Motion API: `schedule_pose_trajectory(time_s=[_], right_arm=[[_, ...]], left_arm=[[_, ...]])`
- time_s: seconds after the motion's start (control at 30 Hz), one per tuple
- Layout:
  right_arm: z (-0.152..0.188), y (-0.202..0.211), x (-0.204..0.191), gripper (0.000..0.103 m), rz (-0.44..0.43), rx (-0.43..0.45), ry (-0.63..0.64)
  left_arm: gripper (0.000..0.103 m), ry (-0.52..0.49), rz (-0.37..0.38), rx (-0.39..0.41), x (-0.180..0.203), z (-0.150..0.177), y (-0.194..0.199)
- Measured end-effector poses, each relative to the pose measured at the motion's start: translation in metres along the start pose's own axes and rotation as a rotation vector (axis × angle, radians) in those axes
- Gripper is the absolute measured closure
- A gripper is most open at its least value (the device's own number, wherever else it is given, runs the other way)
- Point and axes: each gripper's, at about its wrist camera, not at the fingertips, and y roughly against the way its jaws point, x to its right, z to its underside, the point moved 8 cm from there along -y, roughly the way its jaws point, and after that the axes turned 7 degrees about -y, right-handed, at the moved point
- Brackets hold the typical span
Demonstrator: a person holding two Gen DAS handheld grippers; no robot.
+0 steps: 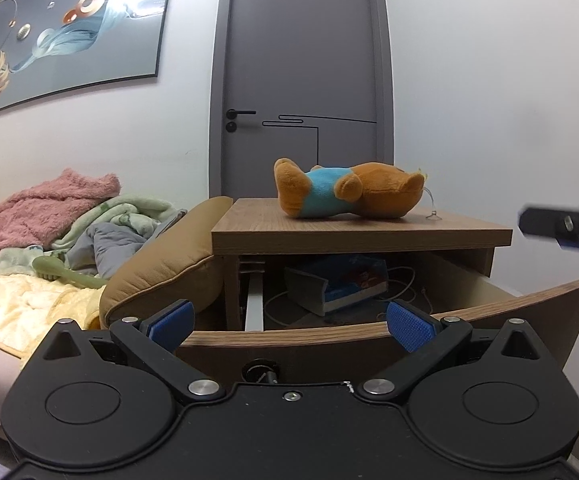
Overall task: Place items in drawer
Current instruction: 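Lower the right tool over the teddy bear and close on it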
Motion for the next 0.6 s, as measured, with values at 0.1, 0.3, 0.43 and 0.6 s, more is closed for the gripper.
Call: schedule_pose_trajectory(time_s=[0.1, 0.3, 0.43, 0.6], right_arm=[[-0.020, -0.011, -0.011, 0.000, -0.086, -0.009, 0.052], [-0.076, -0.084, -0.061, 0.000, -0.266, -0.084, 0.270], [-0.090, -0.157, -0.082, 0.000, -0.285, -0.244, 0.386], [-0.104, -0.224, -0.087, 0.000, -0.222, -0.345, 0.541]], left_arm=[[0.001, 0.015, 0.009, 0.003, -0.001, 0.000, 0.001], [0.001, 0.060, 0.039, 0.006, -0.002, -0.002, 0.002], [0.001, 0.057, 0.039, -0.002, -0.003, 0.000, 0.003], [0.001, 0.069, 0.042, -0.022, -0.010, 0.006, 0.005]])
